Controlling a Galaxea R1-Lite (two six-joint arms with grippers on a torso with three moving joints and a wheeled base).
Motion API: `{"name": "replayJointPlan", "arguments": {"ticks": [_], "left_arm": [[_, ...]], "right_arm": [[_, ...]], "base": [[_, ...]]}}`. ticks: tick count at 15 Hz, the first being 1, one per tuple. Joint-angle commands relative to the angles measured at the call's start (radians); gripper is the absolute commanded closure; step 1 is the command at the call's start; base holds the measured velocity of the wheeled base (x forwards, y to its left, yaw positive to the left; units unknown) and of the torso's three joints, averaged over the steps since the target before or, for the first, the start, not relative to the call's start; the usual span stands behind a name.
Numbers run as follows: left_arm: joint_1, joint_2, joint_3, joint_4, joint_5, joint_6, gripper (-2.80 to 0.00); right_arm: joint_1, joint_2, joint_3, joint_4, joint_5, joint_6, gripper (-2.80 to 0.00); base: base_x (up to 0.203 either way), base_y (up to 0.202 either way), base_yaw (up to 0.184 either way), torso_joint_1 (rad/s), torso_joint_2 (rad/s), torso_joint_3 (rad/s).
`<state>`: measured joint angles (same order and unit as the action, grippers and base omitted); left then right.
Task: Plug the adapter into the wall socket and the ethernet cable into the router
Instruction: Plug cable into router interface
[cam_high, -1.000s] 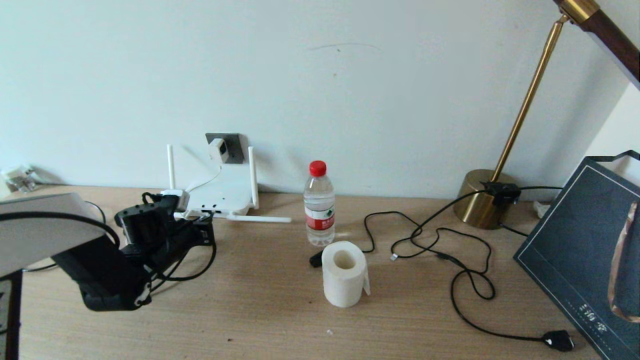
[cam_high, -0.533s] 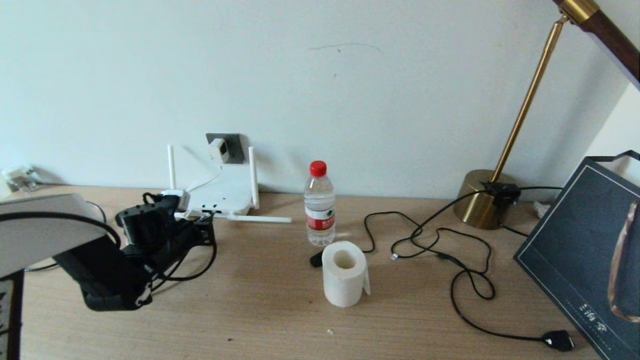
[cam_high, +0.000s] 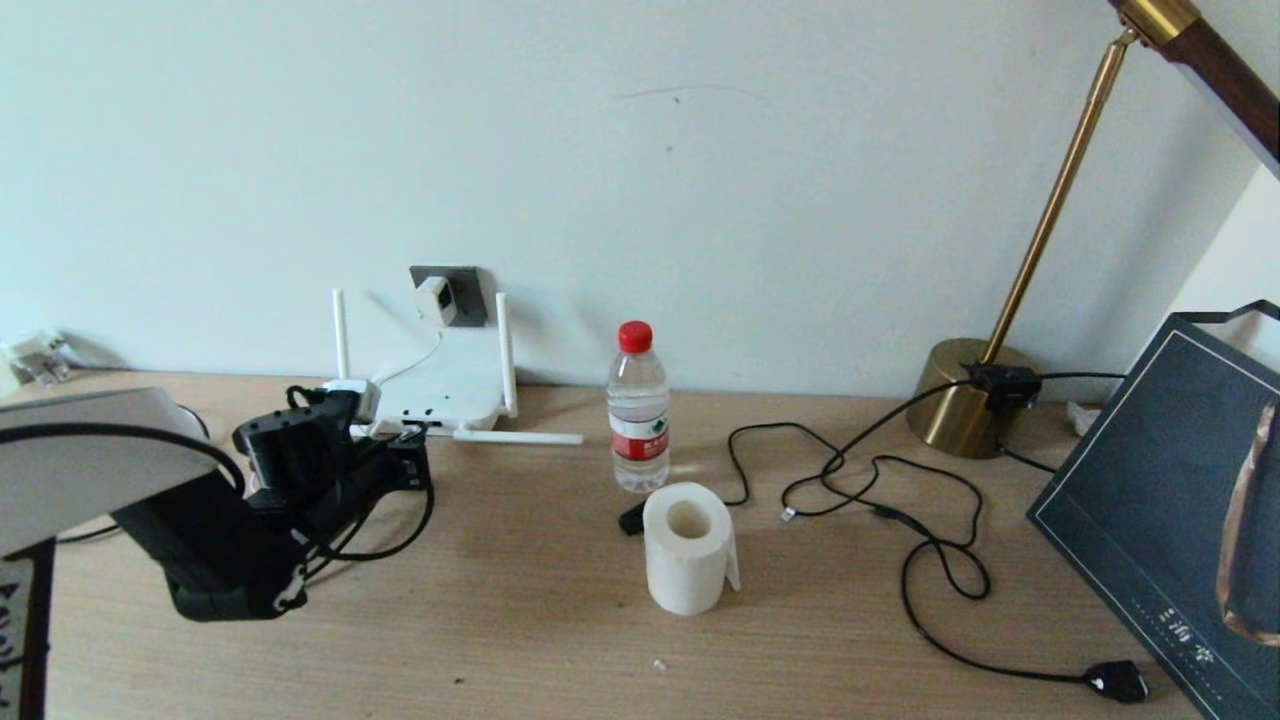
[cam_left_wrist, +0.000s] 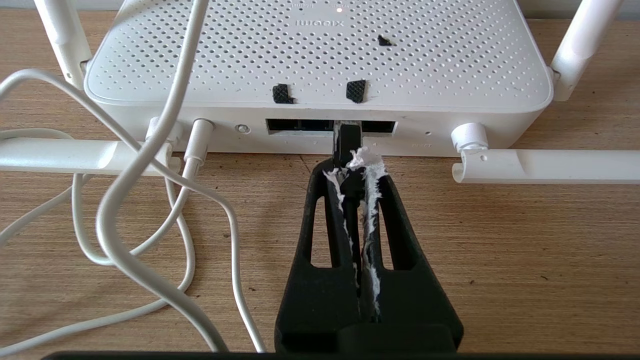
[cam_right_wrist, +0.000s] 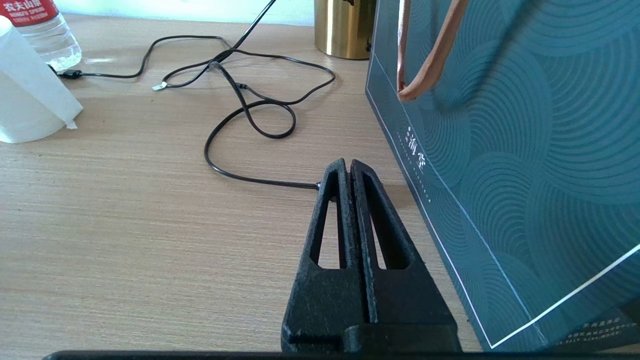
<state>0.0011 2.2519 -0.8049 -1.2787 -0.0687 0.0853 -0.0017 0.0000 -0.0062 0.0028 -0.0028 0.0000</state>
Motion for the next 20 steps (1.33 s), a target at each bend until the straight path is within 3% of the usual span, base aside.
{"name": "replayJointPlan", "arguments": {"ticks": [1,20], "left_arm": [[0.0,0.004,-0.004,-0.004,-0.001,0.001,0.0],[0.0,0.017,-0.04,-0.004,0.0,0.001,0.0]], "right_arm": [[-0.001,0.0,0.0,0.0,-0.001,0.0,0.0],[0.0,0.0,0.0,0.0,0.0,0.0,0.0]], "base": [[0.0,0.0,0.0,0.0,0.0,0.0],[0.0,0.0,0.0,0.0,0.0,0.0]]}}
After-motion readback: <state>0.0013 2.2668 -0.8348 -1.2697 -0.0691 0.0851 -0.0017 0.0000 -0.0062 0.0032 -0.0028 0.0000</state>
